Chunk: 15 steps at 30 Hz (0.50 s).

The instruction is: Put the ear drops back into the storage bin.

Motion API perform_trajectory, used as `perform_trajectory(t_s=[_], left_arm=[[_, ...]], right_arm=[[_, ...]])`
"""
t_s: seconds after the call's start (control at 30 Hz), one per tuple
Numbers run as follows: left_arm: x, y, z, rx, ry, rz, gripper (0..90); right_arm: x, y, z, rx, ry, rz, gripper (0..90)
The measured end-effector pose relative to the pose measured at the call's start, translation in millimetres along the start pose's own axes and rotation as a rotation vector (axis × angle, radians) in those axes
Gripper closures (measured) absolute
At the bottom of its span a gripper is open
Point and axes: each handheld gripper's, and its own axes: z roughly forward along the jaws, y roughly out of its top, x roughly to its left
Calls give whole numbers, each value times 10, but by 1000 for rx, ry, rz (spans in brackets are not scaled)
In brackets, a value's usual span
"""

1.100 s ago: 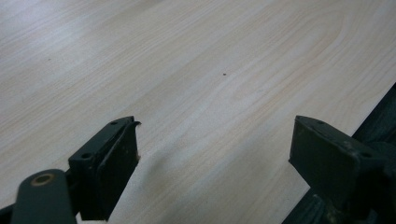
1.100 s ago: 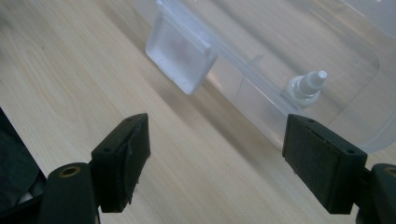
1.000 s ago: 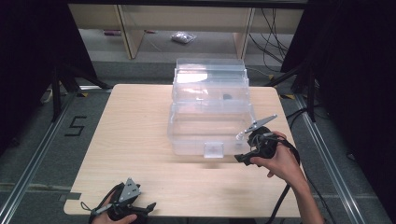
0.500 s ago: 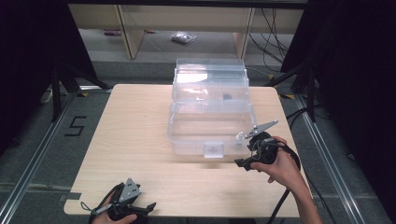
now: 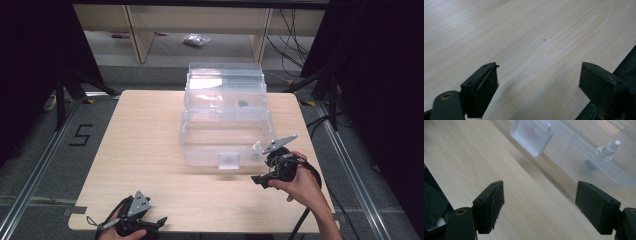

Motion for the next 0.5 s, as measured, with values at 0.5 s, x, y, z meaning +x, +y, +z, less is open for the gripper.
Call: perform_trajectory(t_s=[0.5], left_arm=[[1, -1, 0, 0, 0, 0, 148]], right_arm=[[1, -96, 87, -12, 6, -12, 237]])
